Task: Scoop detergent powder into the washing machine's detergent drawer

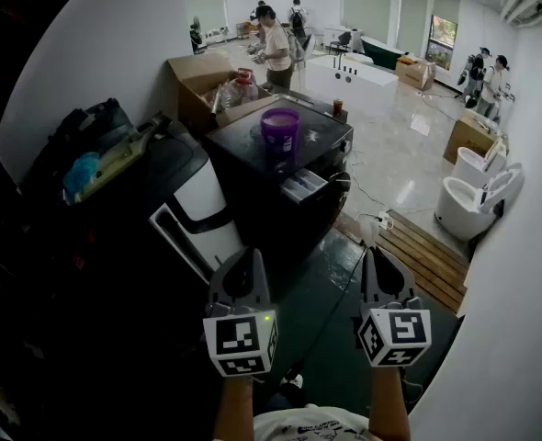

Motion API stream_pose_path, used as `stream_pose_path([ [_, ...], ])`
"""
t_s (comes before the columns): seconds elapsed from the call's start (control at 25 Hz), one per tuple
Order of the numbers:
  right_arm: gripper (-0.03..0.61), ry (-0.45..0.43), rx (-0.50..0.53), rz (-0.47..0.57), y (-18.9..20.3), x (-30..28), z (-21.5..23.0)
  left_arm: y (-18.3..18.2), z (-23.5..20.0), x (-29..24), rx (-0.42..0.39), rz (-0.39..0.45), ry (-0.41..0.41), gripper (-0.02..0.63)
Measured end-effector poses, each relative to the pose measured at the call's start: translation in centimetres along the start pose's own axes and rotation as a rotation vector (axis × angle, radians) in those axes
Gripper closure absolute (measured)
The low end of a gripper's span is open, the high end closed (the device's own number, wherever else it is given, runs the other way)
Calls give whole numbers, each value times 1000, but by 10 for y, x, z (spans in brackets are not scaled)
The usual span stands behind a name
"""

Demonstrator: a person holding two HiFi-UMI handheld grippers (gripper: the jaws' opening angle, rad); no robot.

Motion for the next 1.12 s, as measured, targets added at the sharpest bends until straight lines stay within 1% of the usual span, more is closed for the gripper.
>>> stream_pose_path([
  [0.52, 558, -8, 0, 0, 1, -11, 0, -2, -7, -11, 1, 5, -3, 612],
  [0.8, 558, -21, -10, 2, 2, -32, -7, 2, -21, -24, 1, 3, -6, 612],
  [0.96, 558, -25, -31, 2, 6, -45, -15, 8, -33, -32, -1, -4, -5, 612],
  [1.12, 558, -29, -30, -6, 12, -58, -22, 14, -44, -40, -3, -13, -7, 612],
])
Point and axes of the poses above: the fingertips, and each gripper's own axes: x backward along the fingers, z to its right, y out of its underside, the point moved 1 cm from there along x, backward along the fingers, and after that the axes turned 7 degrees about -x, right-handed, at the moved point
